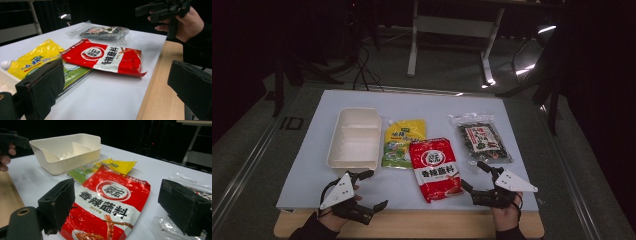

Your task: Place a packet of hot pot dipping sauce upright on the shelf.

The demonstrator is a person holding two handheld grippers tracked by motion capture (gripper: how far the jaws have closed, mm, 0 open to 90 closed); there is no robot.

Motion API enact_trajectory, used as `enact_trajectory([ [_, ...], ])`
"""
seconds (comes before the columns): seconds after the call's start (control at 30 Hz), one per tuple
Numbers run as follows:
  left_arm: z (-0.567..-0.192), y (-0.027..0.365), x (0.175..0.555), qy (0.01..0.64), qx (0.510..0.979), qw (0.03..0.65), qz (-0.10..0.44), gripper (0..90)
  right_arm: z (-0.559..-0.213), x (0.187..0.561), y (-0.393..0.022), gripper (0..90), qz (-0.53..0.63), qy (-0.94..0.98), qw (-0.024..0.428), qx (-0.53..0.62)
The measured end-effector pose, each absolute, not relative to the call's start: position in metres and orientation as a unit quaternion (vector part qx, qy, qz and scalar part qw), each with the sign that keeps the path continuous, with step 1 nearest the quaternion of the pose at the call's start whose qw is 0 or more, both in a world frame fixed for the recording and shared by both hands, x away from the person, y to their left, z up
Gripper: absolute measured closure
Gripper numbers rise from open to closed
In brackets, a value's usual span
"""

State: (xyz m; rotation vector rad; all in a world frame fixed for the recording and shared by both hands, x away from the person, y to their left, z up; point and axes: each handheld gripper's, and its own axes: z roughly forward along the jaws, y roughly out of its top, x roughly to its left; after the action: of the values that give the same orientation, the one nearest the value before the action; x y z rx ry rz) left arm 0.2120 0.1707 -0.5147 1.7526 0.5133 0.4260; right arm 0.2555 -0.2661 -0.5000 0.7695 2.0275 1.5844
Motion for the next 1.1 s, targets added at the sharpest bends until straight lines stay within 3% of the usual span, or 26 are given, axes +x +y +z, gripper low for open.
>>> enact_trajectory([
  [0.53,-0.516,0.17,0.215,0.208,0.755,0.595,0.18,1.8,-0.479,0.243,-0.257,13.7,0.536,0.747,0.288,0.268],
  [1.1,-0.514,0.168,0.212,0.2,0.758,0.597,0.171,1.8,-0.421,0.261,-0.249,10.9,0.548,0.748,0.291,0.237],
])
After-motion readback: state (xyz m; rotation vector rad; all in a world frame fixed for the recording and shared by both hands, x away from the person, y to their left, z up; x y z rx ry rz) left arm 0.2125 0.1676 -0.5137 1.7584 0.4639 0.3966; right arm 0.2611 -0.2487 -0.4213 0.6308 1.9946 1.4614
